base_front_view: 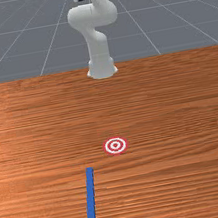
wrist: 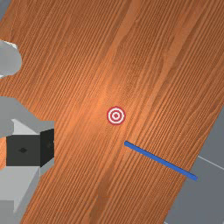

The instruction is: Pull the pivot to the target area

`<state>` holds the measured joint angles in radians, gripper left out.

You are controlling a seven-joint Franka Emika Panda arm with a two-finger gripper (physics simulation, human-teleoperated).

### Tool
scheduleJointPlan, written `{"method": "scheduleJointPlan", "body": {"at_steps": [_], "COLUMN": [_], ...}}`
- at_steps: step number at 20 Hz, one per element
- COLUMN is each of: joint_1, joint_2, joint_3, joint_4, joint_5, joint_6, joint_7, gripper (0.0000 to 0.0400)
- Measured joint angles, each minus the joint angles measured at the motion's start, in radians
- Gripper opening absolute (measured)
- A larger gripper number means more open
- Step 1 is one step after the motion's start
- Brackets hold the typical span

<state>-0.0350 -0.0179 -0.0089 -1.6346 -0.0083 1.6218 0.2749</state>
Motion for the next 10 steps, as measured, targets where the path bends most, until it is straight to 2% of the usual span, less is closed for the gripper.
{"method": "scheduleJointPlan", "body": {"at_steps": [5, 7, 10], "joint_1": [-0.03, -0.056, -0.116], "joint_2": [0.022, -0.03, -0.24], "joint_3": [-0.051, -0.042, -0.006], "joint_4": [0.016, -0.052, -0.278], "joint_5": [0.005, 0.005, 0.011], "joint_6": [0.002, 0.013, 0.026], "joint_7": [0.099, 0.174, 0.265], "gripper": [0.0, 0.0, 0.0]}}
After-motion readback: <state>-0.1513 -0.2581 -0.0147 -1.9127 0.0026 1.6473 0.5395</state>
